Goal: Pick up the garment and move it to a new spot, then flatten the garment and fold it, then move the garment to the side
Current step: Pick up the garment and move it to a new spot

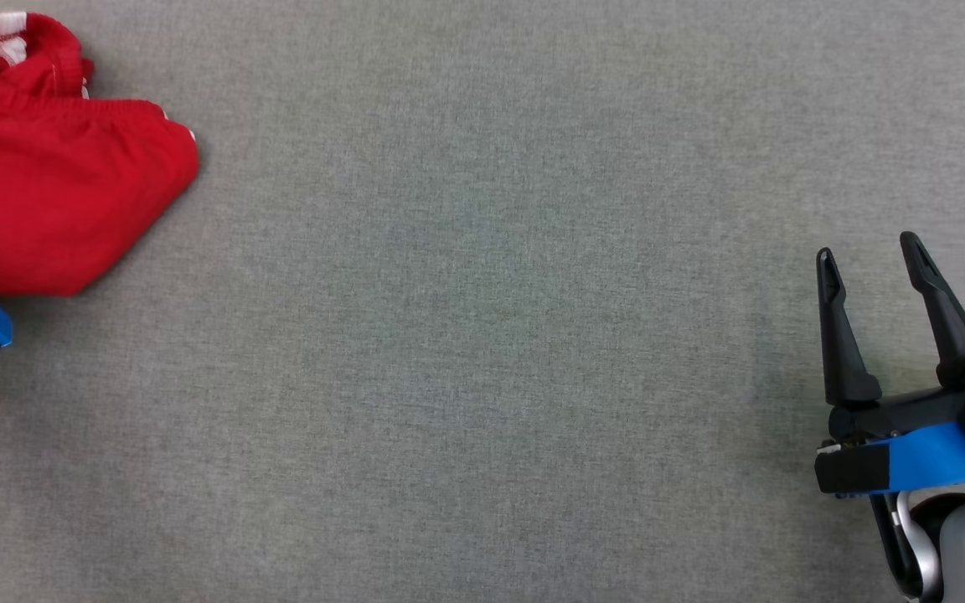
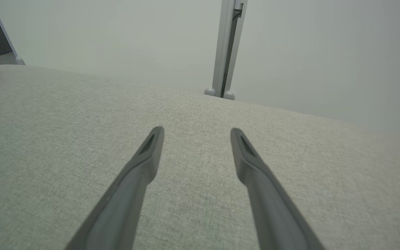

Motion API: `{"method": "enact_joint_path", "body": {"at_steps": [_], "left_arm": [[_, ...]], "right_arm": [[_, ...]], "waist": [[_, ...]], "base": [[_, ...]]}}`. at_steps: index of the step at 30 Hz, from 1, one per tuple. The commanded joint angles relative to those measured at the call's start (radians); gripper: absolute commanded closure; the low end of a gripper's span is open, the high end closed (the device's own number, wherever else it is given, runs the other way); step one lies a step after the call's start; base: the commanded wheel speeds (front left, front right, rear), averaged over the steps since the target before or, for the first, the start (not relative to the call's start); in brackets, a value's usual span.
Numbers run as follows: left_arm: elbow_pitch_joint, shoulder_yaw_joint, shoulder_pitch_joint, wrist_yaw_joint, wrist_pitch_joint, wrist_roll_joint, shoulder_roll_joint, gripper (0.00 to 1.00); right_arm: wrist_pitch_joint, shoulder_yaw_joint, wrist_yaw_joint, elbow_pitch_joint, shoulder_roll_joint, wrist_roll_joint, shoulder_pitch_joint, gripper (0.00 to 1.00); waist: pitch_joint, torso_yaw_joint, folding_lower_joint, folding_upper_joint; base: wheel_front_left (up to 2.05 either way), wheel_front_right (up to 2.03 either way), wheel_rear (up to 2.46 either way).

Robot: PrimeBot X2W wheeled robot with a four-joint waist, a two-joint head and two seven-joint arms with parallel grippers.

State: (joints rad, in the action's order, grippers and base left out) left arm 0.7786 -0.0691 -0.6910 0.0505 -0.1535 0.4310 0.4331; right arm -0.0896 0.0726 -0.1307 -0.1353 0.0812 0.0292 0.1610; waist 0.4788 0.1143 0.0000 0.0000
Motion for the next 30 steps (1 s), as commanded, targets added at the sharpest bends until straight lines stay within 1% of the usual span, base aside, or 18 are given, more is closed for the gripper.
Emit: {"method": "enact_joint_path", "body": {"at_steps": [1, 5, 8, 12, 14, 19, 22, 26, 27, 28, 30], "left_arm": [[0.013, 0.005, -0.014, 0.011, 0.023, -0.002, 0.003, 1.0], [0.033, 0.021, -0.031, 0.018, 0.095, -0.024, 0.019, 1.0], [0.023, 0.034, -0.058, 0.022, 0.166, -0.044, 0.032, 1.0], [-0.013, 0.051, -0.105, 0.025, 0.247, -0.068, 0.044, 1.0], [-0.043, 0.068, -0.13, 0.028, 0.27, -0.082, 0.044, 1.0], [-0.166, 0.115, -0.189, 0.023, 0.275, -0.12, 0.031, 1.0], [-0.259, 0.147, -0.216, 0.026, 0.252, -0.134, 0.017, 1.0], [-0.386, 0.187, -0.241, 0.034, 0.209, -0.138, -0.003, 1.0], [-0.386, 0.187, -0.241, 0.034, 0.209, -0.138, -0.003, 1.0], [-0.446, 0.208, -0.254, 0.037, 0.183, -0.134, -0.019, 1.0], [-0.503, 0.231, -0.265, 0.041, 0.157, -0.128, -0.036, 1.0]], "right_arm": [[-0.008, 0.0, 0.0, 0.006, -0.001, -0.005, 0.009, 0.0], [-0.018, -0.001, 0.0, 0.026, -0.006, -0.014, -0.009, 0.0], [-0.028, -0.006, 0.0, 0.049, -0.012, -0.023, -0.017, 0.0], [-0.047, -0.008, 0.0, 0.082, -0.021, -0.033, -0.029, 0.0], [-0.055, -0.008, 0.0, 0.096, -0.024, -0.036, -0.038, 0.0], [-0.077, -0.016, 0.0, 0.139, -0.03, -0.051, -0.053, 0.0], [-0.091, -0.021, 0.0, 0.161, -0.031, -0.068, -0.066, 0.0], [-0.108, -0.035, 0.0, 0.192, -0.031, -0.105, -0.076, 0.0], [-0.108, -0.035, 0.0, 0.192, -0.031, -0.105, -0.076, 0.0], [-0.117, -0.039, 0.0, 0.206, -0.031, -0.117, -0.08, 0.0], [-0.126, -0.044, 0.0, 0.217, -0.031, -0.129, -0.078, 0.0]], "waist": [[-0.015, -0.009, 0.0, 0.0], [-0.058, -0.019, 0.0, 0.0], [-0.098, -0.027, 0.0, 0.0], [-0.161, -0.04, 0.0, 0.0], [-0.188, -0.046, 0.0, 0.0], [-0.253, -0.075, 0.0, 0.0], [-0.283, -0.1, 0.0, 0.0], [-0.318, -0.152, 0.0, 0.0], [-0.318, -0.152, 0.0, 0.0], [-0.33, -0.183, 0.0, 0.0], [-0.337, -0.217, 0.0, 0.0]], "base": [[0.0, 0.0, 0.0], [0.0, 0.0, 0.0], [0.0, 0.0, 0.0], [0.0, 0.0, 0.0], [0.0, 0.0, 0.0], [0.0, 0.0, 0.0], [0.0, 0.0, 0.0], [0.0, 0.0, 0.0], [0.0, 0.0, 0.0], [0.0, 0.0, 0.0], [0.0, 0.0, 0.0]]}}
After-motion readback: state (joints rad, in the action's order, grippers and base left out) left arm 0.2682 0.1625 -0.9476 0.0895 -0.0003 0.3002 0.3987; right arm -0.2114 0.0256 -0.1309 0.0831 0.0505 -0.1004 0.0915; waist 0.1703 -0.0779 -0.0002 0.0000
